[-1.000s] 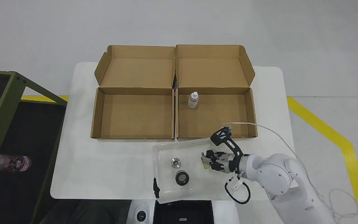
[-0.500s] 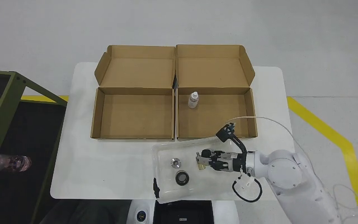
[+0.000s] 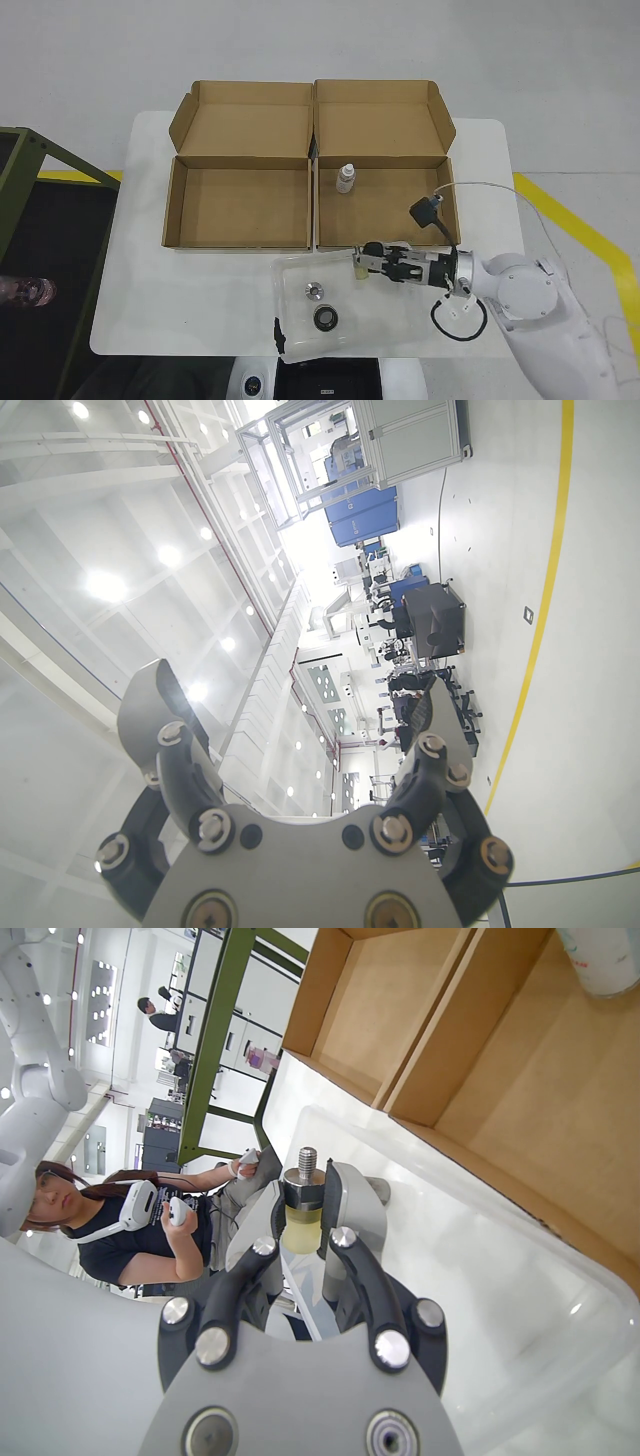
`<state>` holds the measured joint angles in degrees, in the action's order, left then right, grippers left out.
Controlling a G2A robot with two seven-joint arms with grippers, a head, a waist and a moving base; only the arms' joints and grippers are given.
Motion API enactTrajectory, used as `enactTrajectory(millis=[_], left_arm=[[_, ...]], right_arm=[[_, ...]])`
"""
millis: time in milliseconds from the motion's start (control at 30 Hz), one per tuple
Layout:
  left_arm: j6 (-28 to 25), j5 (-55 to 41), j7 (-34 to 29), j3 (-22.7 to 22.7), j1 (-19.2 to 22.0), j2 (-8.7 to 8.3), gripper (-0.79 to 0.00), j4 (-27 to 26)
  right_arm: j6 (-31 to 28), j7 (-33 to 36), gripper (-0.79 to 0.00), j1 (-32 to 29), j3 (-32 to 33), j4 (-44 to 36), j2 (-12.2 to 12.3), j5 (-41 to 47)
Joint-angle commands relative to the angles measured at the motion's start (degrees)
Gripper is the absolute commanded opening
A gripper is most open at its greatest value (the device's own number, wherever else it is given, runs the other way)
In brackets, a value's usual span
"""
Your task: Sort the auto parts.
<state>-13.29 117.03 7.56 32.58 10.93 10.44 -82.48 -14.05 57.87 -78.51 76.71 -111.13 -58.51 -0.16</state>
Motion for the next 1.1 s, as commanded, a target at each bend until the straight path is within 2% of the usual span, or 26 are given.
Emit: enactTrajectory(millis=[0,700,867,1067], left_arm=[[0.00,0.00,0.00,0.00,0.00,0.00,0.000,0.00],[0.00,0.00,0.00,0.00,0.00,0.00,0.000,0.00],[0.00,0.00,0.00,0.00,0.00,0.00,0.000,0.00],[0.00,0.00,0.00,0.00,0.00,0.00,0.000,0.00]], right_arm=[[0.22,-0.56,-0.785,1.40,-0.25,1.15,-0.09,1.25],[4.66,-7.78,-0.785,10.86,-0.72,7.86,-0.60,4.33],[5.92,-9.99,-0.785,12.08,-1.76,9.03,-0.76,1.89],[9.11,-12.88,-0.785,14.06,-5.16,10.03,-1.14,-5.02]])
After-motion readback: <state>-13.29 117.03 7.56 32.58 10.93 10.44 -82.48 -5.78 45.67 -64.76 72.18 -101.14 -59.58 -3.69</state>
